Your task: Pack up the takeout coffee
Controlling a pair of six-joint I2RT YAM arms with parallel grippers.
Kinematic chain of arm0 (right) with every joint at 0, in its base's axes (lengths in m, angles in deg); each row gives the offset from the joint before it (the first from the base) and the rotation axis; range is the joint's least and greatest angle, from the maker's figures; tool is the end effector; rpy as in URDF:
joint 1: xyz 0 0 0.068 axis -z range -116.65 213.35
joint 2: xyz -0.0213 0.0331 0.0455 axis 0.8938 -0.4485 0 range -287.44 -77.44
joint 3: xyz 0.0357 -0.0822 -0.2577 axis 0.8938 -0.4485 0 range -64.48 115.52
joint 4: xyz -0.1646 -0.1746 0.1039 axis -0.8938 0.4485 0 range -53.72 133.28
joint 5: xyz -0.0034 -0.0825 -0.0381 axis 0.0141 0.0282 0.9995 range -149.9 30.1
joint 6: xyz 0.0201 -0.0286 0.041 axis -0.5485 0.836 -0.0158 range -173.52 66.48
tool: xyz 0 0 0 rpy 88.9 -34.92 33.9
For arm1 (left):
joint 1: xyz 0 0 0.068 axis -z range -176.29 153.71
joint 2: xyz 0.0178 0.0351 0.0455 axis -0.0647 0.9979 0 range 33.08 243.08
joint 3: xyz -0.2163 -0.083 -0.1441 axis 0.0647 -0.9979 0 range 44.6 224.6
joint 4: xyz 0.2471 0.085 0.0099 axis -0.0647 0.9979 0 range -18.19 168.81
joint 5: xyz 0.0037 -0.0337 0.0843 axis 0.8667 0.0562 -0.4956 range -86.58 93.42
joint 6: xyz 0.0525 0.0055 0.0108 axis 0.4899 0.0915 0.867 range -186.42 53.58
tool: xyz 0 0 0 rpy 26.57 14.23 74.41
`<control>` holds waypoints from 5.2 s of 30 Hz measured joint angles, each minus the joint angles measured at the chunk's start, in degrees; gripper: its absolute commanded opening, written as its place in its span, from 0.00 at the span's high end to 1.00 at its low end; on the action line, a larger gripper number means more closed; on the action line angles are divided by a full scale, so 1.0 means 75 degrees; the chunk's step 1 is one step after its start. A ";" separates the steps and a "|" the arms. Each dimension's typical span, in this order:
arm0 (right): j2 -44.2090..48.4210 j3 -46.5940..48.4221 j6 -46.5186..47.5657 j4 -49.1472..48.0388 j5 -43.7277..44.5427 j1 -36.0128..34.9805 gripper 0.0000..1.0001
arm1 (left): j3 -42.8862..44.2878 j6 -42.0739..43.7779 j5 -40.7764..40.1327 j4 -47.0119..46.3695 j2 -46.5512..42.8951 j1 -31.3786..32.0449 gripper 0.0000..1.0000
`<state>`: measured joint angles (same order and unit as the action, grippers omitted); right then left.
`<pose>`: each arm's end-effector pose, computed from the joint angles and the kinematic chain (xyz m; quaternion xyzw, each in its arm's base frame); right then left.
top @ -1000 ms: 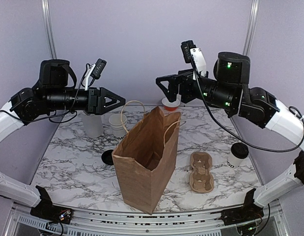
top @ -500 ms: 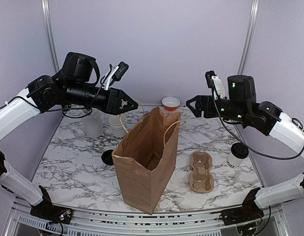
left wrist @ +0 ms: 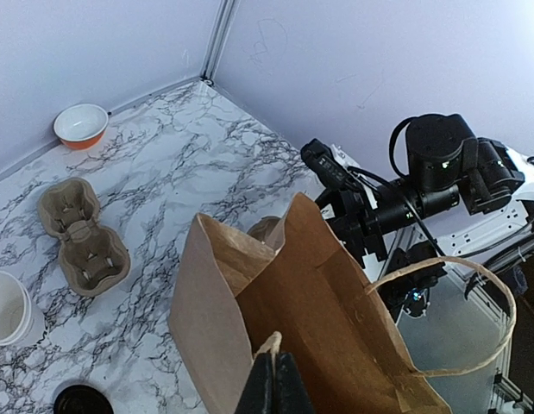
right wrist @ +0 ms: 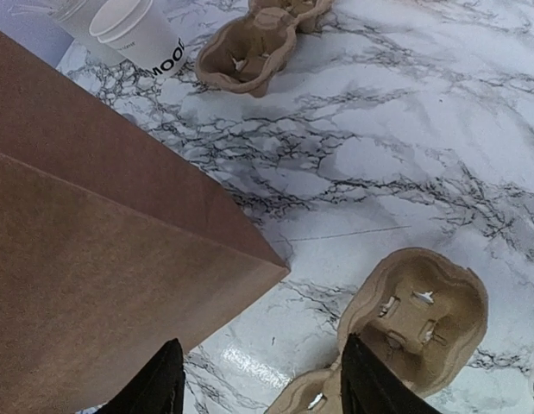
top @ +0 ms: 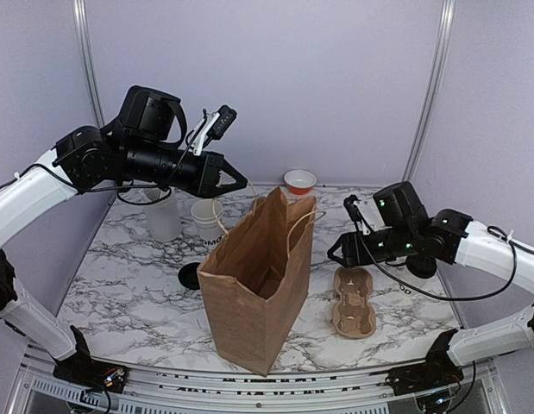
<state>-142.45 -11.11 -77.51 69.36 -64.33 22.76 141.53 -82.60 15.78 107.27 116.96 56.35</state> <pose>0.1793 0.1572 0.2851 -0.1478 0.9105 0.2356 0.3061 0.1866 -0.2570 0.4484 0.3154 0.7660 -0.3863 0.4056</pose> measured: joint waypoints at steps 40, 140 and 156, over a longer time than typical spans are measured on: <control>-0.3002 0.2025 0.0347 -0.0807 -0.0023 0.0085 0.51 | -0.2804 -0.1722 -0.3710 -0.2521 -0.1760 0.0796 0.93; -0.0845 -0.0277 -0.0545 0.1478 0.0912 -0.1256 0.30 | -0.2970 -0.1597 -0.3937 -0.2649 -0.2259 0.0796 0.64; -0.1824 -0.0181 0.3083 0.0017 0.0720 0.0038 0.31 | -0.2967 -0.1731 -0.3920 -0.2646 -0.2259 0.0796 0.64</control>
<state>-156.13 -12.47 -54.38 69.50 -58.93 23.04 119.28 -95.58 -13.62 87.42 100.02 62.32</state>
